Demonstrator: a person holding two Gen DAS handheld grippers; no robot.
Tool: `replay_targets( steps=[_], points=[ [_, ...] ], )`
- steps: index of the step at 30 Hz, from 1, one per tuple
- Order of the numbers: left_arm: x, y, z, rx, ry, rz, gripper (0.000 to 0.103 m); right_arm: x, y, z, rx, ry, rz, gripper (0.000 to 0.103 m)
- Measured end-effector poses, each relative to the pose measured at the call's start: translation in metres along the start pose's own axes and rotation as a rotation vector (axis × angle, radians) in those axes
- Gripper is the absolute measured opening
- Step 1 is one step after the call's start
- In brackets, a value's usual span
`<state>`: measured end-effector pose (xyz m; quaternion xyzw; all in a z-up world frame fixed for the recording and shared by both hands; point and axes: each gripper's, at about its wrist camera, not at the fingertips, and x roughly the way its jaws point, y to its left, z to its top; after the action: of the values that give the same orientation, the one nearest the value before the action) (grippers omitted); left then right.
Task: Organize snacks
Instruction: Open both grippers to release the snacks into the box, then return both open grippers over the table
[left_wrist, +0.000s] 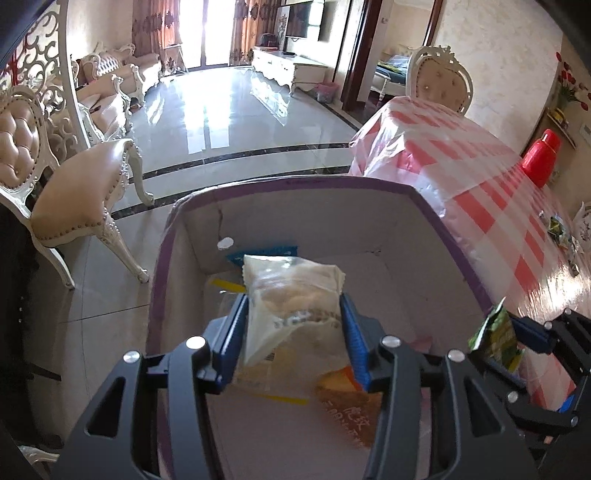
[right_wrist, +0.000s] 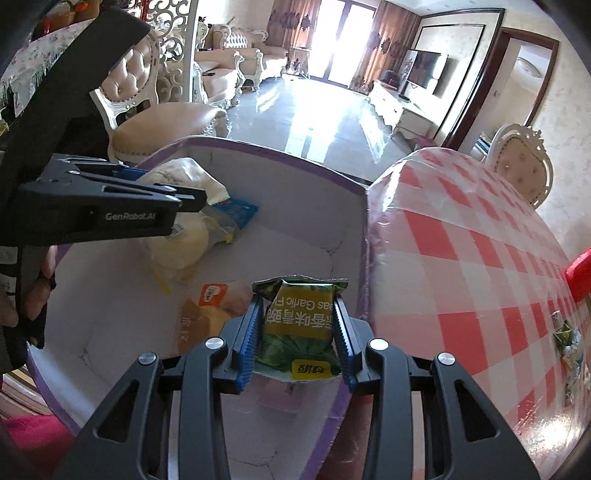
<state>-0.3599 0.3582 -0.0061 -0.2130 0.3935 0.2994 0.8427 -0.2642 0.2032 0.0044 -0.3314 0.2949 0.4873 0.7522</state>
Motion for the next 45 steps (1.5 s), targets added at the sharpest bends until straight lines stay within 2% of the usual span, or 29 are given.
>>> replay_targets(
  steps=[4,6,8,9,10,15,18,22,26,33,36,40,42,45],
  points=[
    [0.000,0.001,0.001,-0.016,0.002,0.017,0.059,0.000,0.004,0.000,0.000,-0.001,0.030,0.038],
    [-0.002,-0.001,0.003,-0.018,-0.006,0.032,0.078,-0.002,0.006,0.000,-0.006,-0.002,0.042,0.039],
    [-0.005,-0.003,0.005,-0.018,-0.016,0.049,0.080,-0.003,0.008,0.000,-0.013,-0.007,0.047,0.051],
    [-0.007,-0.005,0.006,-0.018,-0.018,0.055,0.081,-0.006,0.006,0.000,-0.008,-0.014,0.054,0.069],
    [-0.008,-0.006,0.008,-0.020,-0.018,0.058,0.082,-0.008,0.005,0.000,-0.003,-0.024,0.059,0.081],
    [-0.012,-0.022,0.017,-0.030,-0.024,0.063,0.089,-0.026,-0.017,-0.005,0.041,-0.070,0.047,0.081],
    [-0.020,-0.047,0.026,-0.005,-0.057,0.050,0.093,-0.046,-0.042,-0.016,0.088,-0.120,0.047,0.081],
    [-0.030,-0.107,0.040,0.061,-0.128,-0.009,0.098,-0.074,-0.092,-0.042,0.172,-0.170,-0.021,0.084],
    [-0.030,-0.189,0.051,0.130,-0.160,-0.133,0.101,-0.106,-0.166,-0.092,0.338,-0.185,-0.131,0.087],
    [-0.005,-0.377,0.040,0.321,-0.090,-0.420,0.101,-0.151,-0.294,-0.208,0.634,-0.138,-0.349,0.087],
    [0.006,-0.456,0.025,0.408,-0.081,-0.508,0.101,-0.166,-0.351,-0.253,0.756,-0.120,-0.434,0.087],
    [0.024,-0.547,0.009,0.463,-0.101,-0.605,0.101,-0.182,-0.435,-0.308,0.922,-0.113,-0.535,0.087],
    [0.030,-0.578,0.005,0.445,-0.124,-0.637,0.101,-0.184,-0.483,-0.334,1.002,-0.120,-0.537,0.087],
    [0.035,-0.595,0.003,0.396,-0.141,-0.695,0.101,-0.175,-0.547,-0.358,1.098,-0.117,-0.497,0.087]
  ],
)
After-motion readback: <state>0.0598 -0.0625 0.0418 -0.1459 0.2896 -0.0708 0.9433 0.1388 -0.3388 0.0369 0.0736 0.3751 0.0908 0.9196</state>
